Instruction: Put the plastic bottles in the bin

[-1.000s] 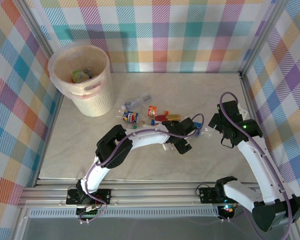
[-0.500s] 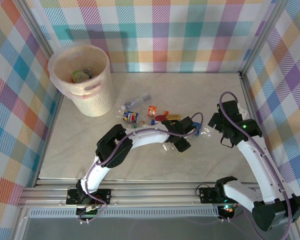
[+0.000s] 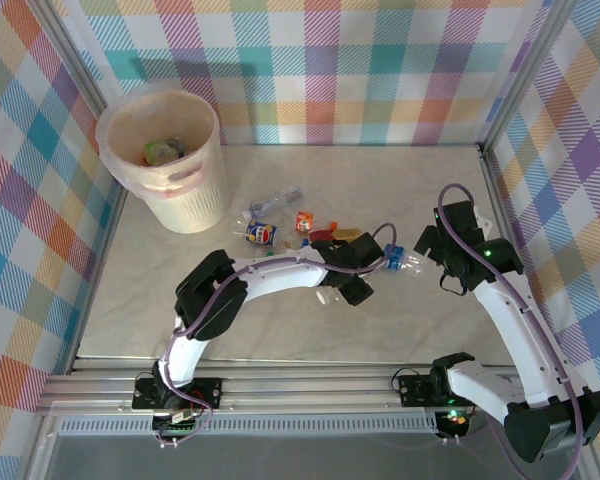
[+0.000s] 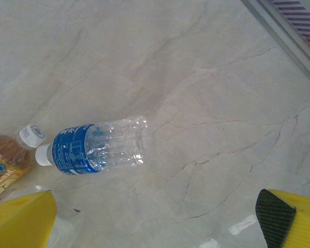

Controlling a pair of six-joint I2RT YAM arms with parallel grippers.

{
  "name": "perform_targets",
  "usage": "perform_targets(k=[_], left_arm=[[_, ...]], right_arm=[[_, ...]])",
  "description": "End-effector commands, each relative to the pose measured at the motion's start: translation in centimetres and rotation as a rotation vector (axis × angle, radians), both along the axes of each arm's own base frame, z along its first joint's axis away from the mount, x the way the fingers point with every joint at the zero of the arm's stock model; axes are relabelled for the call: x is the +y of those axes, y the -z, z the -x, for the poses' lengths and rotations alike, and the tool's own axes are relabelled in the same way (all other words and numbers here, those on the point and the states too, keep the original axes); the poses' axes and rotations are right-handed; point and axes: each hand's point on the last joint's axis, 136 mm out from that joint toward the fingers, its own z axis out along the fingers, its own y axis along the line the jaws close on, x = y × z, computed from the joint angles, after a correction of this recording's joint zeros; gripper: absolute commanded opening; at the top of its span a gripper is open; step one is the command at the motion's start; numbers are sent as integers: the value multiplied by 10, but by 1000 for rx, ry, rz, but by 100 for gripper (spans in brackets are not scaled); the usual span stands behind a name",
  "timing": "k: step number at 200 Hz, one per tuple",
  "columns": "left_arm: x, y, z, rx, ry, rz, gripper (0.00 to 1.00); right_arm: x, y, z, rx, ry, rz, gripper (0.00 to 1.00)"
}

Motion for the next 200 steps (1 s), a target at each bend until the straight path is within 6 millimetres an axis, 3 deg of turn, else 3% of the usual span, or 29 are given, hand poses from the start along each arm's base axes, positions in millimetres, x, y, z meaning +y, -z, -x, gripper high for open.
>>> perform_targets(k=[1,51,87,147,200], left_arm=[[8,-52,-5,-65,-47,84,71],[29,-125,-12,-199,-129,196,71],[58,-177,-28,-300,-225,266,71],[133,-256,-71,-447,-420,391,71],[216,-321,-115,-607,-594,410,71]], right_arm=[[0,1,0,-7,-10,-7,100],[4,-1,-2,-34,-23,-30,100],[8,0,-5,-39,-41,-45,100],[14,1,-8,-48,-69,-70,100],[20,0,-10,-55,-89,-91,100]])
